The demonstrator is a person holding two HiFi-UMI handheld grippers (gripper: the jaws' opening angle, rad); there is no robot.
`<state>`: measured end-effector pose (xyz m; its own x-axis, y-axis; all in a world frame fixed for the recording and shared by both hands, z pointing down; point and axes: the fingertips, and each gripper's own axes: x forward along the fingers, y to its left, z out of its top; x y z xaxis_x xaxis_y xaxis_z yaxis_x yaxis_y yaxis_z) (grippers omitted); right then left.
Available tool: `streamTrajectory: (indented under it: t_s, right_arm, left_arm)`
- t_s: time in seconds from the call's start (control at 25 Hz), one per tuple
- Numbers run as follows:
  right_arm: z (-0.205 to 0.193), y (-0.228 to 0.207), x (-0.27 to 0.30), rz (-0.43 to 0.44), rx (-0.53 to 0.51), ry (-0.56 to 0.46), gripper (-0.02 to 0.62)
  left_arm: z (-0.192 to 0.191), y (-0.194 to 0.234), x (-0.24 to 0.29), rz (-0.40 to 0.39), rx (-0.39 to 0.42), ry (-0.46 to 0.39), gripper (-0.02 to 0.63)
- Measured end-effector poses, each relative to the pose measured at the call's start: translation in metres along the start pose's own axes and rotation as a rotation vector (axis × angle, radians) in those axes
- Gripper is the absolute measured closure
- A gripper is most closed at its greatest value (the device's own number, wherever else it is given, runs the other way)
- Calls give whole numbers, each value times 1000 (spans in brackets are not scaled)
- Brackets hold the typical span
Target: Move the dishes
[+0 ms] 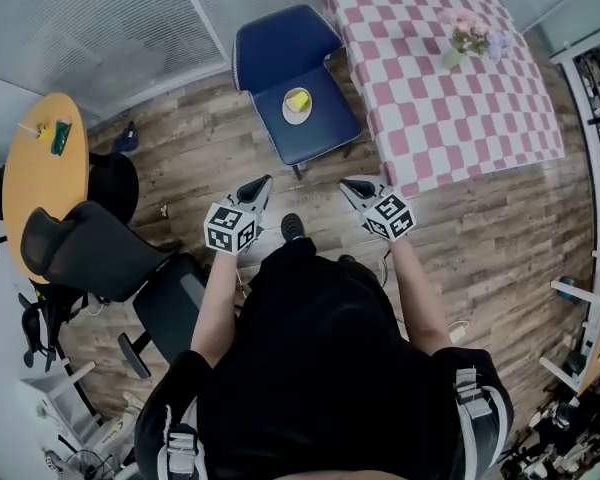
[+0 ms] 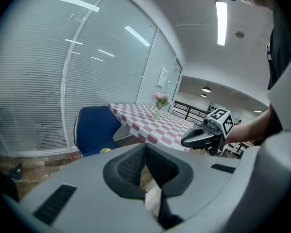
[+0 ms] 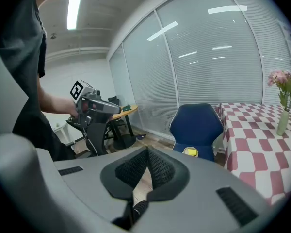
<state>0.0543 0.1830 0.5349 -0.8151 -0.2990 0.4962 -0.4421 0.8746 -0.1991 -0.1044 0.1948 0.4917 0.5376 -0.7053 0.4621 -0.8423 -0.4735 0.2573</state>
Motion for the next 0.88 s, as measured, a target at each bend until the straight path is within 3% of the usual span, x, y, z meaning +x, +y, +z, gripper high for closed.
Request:
streamTrajectory:
  t_s: [0.36,0.88]
  right_arm:
    - [25,-4,44,-39,11,-5,584]
    - [45,-9,90,-44,13,19,583]
  left_arm:
    - [5,37,8,-78,22,26,583]
    - [8,88,0,-74,4,42,583]
